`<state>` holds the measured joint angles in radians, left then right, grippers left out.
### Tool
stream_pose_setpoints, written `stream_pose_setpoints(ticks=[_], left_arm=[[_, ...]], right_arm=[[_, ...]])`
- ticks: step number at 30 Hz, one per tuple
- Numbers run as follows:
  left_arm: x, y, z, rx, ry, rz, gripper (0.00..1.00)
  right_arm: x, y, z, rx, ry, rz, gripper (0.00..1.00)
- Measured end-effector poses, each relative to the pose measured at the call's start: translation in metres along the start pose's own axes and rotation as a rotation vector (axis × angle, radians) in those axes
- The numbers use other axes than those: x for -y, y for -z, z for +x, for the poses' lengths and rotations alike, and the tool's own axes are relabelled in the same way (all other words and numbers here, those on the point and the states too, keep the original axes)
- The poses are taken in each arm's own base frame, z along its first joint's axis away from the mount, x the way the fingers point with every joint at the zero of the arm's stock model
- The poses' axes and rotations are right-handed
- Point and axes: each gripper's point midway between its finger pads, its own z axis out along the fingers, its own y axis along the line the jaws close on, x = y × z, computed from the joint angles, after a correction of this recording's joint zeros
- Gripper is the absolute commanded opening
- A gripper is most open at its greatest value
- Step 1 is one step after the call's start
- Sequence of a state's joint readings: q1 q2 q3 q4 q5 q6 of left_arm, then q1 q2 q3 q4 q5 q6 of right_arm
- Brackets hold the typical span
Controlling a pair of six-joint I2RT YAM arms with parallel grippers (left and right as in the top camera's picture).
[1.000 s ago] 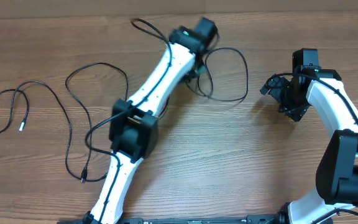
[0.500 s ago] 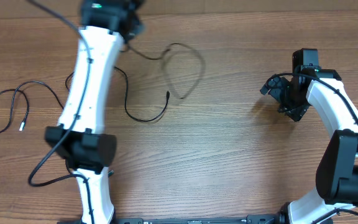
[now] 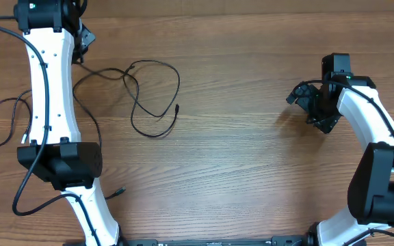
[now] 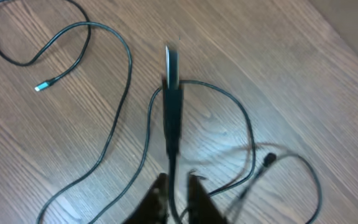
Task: Untangle cables
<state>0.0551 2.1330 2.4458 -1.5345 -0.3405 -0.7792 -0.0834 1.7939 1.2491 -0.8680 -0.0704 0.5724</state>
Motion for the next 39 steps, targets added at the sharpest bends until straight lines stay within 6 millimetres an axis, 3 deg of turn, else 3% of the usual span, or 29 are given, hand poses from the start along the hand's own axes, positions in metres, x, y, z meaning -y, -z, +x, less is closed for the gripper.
stream_pose_setpoints(ticks=[2,3,4,39], left_arm=[[-0.0007,-0.0032,0.0029,-0.01,-0.003,-0.009,0.77],[-0.0015,-0.0047,0.0044,-0.015,-0.008,-0.014,0.93],[-0.0018,-0.0056,0.0055,-0.018,-0.012,-0.017,1.0],[-0.0044,-0.0066,0.0084,-0.031,-0.066,-0.028,1.0]], right_arm=[[-0.0001,0.0,-0.0001,0.0,0.0,0.0,1.0],[-0.0001,0.0,0.0,0.0,0.0,-0.001,1.0],[0.0,0.0,0.0,0.0,0.0,0.0,1.0],[-0.0001,0.0,-0.0001,0.0,0.0,0.0,1.0]])
